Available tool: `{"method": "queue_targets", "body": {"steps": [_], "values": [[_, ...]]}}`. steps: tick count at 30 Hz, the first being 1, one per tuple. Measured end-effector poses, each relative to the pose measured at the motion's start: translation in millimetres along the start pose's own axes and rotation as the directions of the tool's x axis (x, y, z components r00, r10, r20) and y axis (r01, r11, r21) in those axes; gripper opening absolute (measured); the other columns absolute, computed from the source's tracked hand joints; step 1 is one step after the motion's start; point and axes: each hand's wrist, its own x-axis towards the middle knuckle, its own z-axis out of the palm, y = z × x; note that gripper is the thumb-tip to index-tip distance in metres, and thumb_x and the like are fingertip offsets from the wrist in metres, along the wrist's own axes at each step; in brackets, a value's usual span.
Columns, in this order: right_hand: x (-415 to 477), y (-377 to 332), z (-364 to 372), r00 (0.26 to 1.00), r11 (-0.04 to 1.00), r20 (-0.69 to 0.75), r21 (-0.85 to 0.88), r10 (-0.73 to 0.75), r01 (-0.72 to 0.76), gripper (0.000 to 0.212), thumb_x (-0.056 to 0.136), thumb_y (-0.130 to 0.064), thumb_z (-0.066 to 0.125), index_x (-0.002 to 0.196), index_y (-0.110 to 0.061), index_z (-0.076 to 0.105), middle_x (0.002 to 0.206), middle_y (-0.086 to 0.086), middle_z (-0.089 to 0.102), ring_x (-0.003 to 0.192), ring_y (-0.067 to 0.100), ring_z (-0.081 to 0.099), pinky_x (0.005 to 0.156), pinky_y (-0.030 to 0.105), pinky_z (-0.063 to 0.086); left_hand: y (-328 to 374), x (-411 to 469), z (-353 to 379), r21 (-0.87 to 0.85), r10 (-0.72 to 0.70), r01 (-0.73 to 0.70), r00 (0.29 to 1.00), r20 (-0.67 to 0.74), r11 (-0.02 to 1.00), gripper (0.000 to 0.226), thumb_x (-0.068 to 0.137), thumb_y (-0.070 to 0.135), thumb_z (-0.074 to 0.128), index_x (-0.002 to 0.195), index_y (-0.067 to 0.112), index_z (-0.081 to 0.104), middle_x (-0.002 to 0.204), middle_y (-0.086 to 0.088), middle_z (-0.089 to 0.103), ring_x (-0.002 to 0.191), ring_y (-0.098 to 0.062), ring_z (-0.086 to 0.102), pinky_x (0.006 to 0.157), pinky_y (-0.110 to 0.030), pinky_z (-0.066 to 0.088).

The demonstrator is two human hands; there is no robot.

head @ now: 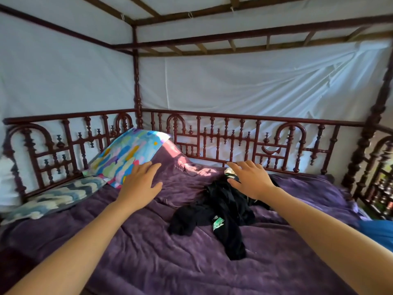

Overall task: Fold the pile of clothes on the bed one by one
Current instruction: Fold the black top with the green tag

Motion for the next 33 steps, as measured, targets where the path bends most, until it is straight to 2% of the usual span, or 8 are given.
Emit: {"method": "queue_targets", "body": {"steps": [6, 12, 15, 18, 23, 28, 33], "values": [[47.4, -3.4, 31.6, 0.999, 0.998, 0.045, 0.057, 0.014, -0.017, 0.059, 0.096, -0.052, 0.034, 0.146, -0.025, 0.021, 0.145, 0.008, 0.036, 0.136, 0.028, 0.030, 0.106, 0.043, 0.030, -21.3, 32.3, 31.4, 0.078, 0.004, -0.012, 0.995, 0.104, 0.997, 0.058, 0.095, 0.037, 0.045, 0.147, 0.022, 0.022, 0.153, -0.001, 0.021, 0.139, -0.022, 0.018, 0.109, -0.036, 0.027], [129.5, 11.8, 77.6, 0.997, 0.995, 0.077, 0.103, 0.009, -0.017, 0.060, 0.095, -0.052, 0.034, 0.147, -0.025, 0.019, 0.148, 0.007, 0.032, 0.137, 0.028, 0.028, 0.108, 0.046, 0.029, -42.4, 105.0, 86.5, 0.124, 0.010, -0.032, 0.985, 0.174, 0.992, 0.058, 0.096, 0.038, 0.043, 0.148, 0.024, 0.022, 0.154, 0.000, 0.019, 0.140, -0.020, 0.017, 0.109, -0.033, 0.024], [167.1, 20.8, 113.8, 0.992, 0.991, 0.125, 0.127, 0.016, -0.032, 0.060, 0.096, -0.051, 0.035, 0.147, -0.024, 0.019, 0.149, 0.007, 0.031, 0.137, 0.028, 0.027, 0.109, 0.046, 0.029, -50.6, 141.0, 119.4, 0.095, -0.006, -0.012, 0.983, 0.181, 0.995, 0.057, 0.095, 0.037, 0.045, 0.146, 0.023, 0.025, 0.154, -0.002, 0.021, 0.139, -0.021, 0.018, 0.109, -0.034, 0.026], [185.3, 23.2, 159.1, 0.968, 0.971, 0.240, 0.200, 0.078, -0.128, 0.059, 0.096, -0.050, 0.037, 0.146, -0.024, 0.022, 0.145, 0.007, 0.036, 0.134, 0.028, 0.031, 0.103, 0.043, 0.033, -59.9, 158.7, 159.2, 0.018, -0.039, 0.037, 0.979, 0.199, 0.999, 0.055, 0.093, 0.035, 0.049, 0.144, 0.021, 0.033, 0.151, -0.003, 0.028, 0.137, -0.022, 0.023, 0.107, -0.034, 0.029], [177.8, 26.7, 229.7, 0.875, 0.915, 0.439, 0.232, 0.204, -0.329, 0.057, 0.095, -0.048, 0.041, 0.144, -0.024, 0.025, 0.141, 0.008, 0.040, 0.130, 0.029, 0.035, 0.101, 0.043, 0.035, -78.9, 164.2, 232.6, 0.016, -0.058, 0.056, 0.925, 0.376, 0.998, 0.054, 0.093, 0.036, 0.048, 0.143, 0.022, 0.033, 0.149, -0.002, 0.029, 0.135, -0.022, 0.025, 0.103, -0.034, 0.033], [136.2, 26.7, 277.5, 0.691, 0.776, 0.622, 0.203, 0.369, -0.597, 0.059, 0.095, -0.045, 0.044, 0.145, -0.022, 0.024, 0.141, 0.009, 0.038, 0.133, 0.030, 0.032, 0.104, 0.044, 0.035, -72.4, 188.5, 302.6, -0.071, 0.022, 0.021, 0.831, 0.555, 0.997, 0.052, 0.095, 0.036, 0.046, 0.143, 0.021, 0.031, 0.147, 0.000, 0.031, 0.133, -0.024, 0.028, 0.100, -0.036, 0.037], [110.0, 25.2, 312.4, 0.541, 0.705, 0.722, 0.104, 0.432, -0.702, 0.059, 0.094, -0.042, 0.046, 0.145, -0.022, 0.025, 0.144, 0.008, 0.035, 0.133, 0.030, 0.031, 0.103, 0.043, 0.036, -50.6, 202.1, 364.9, -0.151, 0.145, -0.055, 0.716, 0.683, 0.987, 0.053, 0.096, 0.036, 0.043, 0.144, 0.021, 0.026, 0.149, -0.002, 0.027, 0.135, -0.025, 0.025, 0.102, -0.036, 0.034]]}}
